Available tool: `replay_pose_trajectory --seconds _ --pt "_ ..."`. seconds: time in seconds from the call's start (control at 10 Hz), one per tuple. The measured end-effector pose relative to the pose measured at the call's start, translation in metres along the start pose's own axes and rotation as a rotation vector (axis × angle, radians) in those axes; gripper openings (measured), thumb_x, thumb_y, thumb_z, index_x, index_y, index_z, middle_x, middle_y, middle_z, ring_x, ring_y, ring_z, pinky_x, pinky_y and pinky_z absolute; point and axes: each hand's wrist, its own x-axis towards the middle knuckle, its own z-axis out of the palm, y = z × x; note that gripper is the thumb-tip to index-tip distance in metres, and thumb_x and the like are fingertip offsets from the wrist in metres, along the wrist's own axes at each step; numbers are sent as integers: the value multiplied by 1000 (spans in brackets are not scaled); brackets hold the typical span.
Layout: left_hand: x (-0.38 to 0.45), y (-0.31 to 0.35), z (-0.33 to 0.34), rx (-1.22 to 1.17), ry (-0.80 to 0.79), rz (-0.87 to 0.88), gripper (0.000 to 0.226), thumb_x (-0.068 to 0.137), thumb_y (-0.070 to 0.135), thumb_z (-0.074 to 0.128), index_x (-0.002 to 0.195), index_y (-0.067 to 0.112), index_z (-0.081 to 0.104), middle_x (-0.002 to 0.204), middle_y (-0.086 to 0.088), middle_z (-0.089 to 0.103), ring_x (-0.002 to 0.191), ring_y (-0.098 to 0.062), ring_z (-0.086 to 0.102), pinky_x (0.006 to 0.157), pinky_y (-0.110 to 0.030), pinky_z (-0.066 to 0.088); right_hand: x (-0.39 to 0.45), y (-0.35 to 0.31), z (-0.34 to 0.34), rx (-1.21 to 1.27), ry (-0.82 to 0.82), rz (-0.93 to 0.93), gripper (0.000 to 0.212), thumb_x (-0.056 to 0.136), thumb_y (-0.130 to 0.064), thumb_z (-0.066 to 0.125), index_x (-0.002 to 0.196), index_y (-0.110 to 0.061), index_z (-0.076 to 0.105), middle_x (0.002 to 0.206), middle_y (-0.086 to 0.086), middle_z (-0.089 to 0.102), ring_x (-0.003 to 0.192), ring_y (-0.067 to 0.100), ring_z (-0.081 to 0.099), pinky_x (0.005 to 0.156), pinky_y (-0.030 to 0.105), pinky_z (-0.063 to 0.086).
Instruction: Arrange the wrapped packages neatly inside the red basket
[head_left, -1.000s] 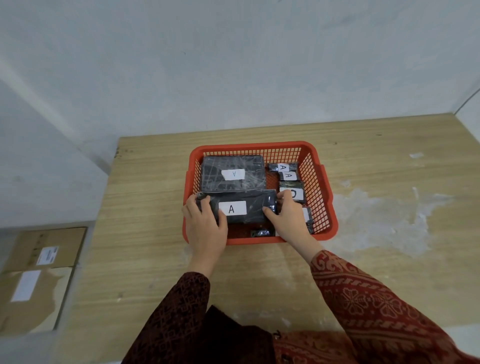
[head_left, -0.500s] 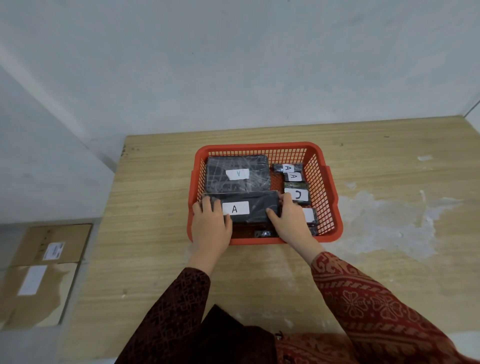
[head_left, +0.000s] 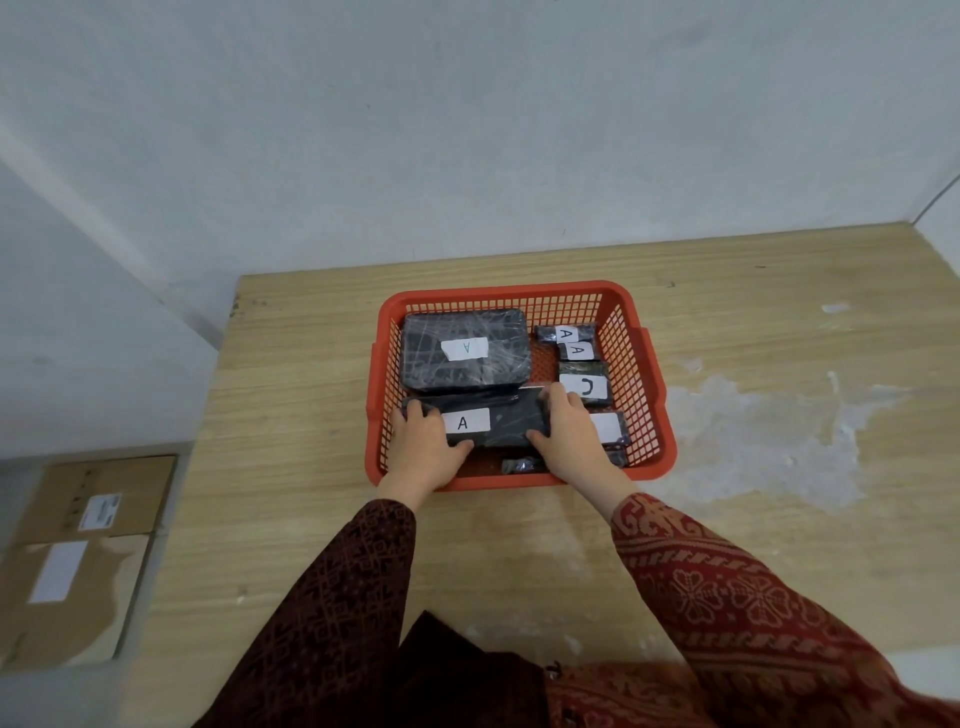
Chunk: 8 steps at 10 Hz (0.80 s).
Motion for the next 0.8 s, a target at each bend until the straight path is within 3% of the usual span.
replay_pose_trajectory --seconds 0.1,0.2,0.3,0.4,0.5,0.6,0.7,0.8 --pt "4 -1 -1 -32 13 -3 67 80 49 66 130 7 49 142 -14 36 131 -37 27 111 -41 27 2 0 0 -59 -30 1 36 86 -11 67 116 -8 48 121 18 49 108 35 54 91 41 47" --pt "-1 5 -2 -39 103 8 58 79 42 70 123 9 52 132 -12 43 125 -33 35 102 -39 38 6 -1 -2 -127 -65 7 34 86 -13 67 116 -9 53 122 17 48 112 35 51 95 43 47" --pt "-8 11 -2 25 213 95 38 86 35 63 114 10 58 120 -10 52 116 -28 44 88 -36 45 7 -1 -4 -148 -55 -9 33 85 -15 69 114 -9 56 123 15 47 116 33 48 96 43 47" --pt "-20 18 0 -33 181 112 39 94 41 46 109 12 66 112 -8 59 113 -25 51 80 -37 48 -3 -5 -7 -181 -27 -117 34 87 -18 65 118 -8 58 127 13 48 120 30 47 100 39 45" --pt "-28 19 3 23 93 111 50 94 50 40 123 15 60 125 -8 56 122 -25 46 88 -38 46 -19 -9 -8 -229 -52 -210 39 93 -33 55 124 -8 58 127 11 54 120 28 49 101 37 43" --pt "-40 22 8 93 -46 95 63 95 55 30 144 17 37 153 -9 32 143 -24 25 106 -40 36 -43 -11 -4 -427 -226 -228 60 98 -51 28 138 -10 47 149 12 42 138 27 36 114 40 31" --pt "-43 23 7 103 -95 82 63 96 54 28 148 17 29 159 -8 21 147 -23 16 111 -40 32 -46 -10 -3 -505 -311 -215 61 100 -49 22 142 -10 41 156 13 31 144 27 27 117 42 24" --pt "-35 28 -4 124 -186 86 57 96 48 35 142 14 40 149 -13 38 136 -30 36 105 -41 39 -25 -18 -17 -457 -466 -158 48 99 -37 31 130 -8 55 143 18 47 128 32 47 104 41 40"
